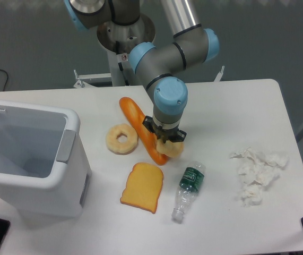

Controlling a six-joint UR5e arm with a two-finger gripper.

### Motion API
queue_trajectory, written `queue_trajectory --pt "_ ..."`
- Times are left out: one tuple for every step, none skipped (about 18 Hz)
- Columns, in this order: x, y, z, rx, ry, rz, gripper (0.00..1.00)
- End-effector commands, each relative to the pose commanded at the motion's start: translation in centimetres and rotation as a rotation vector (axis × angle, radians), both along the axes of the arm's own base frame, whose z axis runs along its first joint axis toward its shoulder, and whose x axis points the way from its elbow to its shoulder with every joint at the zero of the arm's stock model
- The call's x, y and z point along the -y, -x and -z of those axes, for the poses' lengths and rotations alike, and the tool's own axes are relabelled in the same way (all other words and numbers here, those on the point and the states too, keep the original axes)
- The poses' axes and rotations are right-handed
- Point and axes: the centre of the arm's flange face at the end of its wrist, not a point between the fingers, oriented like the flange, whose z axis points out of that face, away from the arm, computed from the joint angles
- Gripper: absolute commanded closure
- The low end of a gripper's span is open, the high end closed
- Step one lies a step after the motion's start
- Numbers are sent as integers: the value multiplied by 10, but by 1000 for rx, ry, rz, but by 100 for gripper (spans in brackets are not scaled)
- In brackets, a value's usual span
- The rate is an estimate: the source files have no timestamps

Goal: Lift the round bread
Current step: 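Lift the held bun and carry it toward the crumpled tissue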

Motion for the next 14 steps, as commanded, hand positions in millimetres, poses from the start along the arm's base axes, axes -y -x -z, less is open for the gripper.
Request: queue_trajectory --pt "0 10 -9 -14 -17 -17 100" --pt "2 22 -20 -36 -32 -35 100" --pt "2 34 -32 -62 -43 -40 100" --pt "2 48 -46 -87 -60 -48 100" --pt "4 65 -57 -107 -73 -63 100" --pt "7 82 -71 -133 -86 -67 100" --pt "5 93 -82 -147 -94 -57 100" --pt "4 102 -87 -145 -92 -48 100" --pt "7 112 -95 -146 -88 -38 100" --pt "6 121 -101 -147 -91 -24 100" --pt "5 129 -103 -151 -91 -20 100" --pt "10 137 -108 -159 -95 -21 100" --pt "16 145 -111 -159 -94 -13 100" --pt "19 150 -116 -156 -91 3 100"
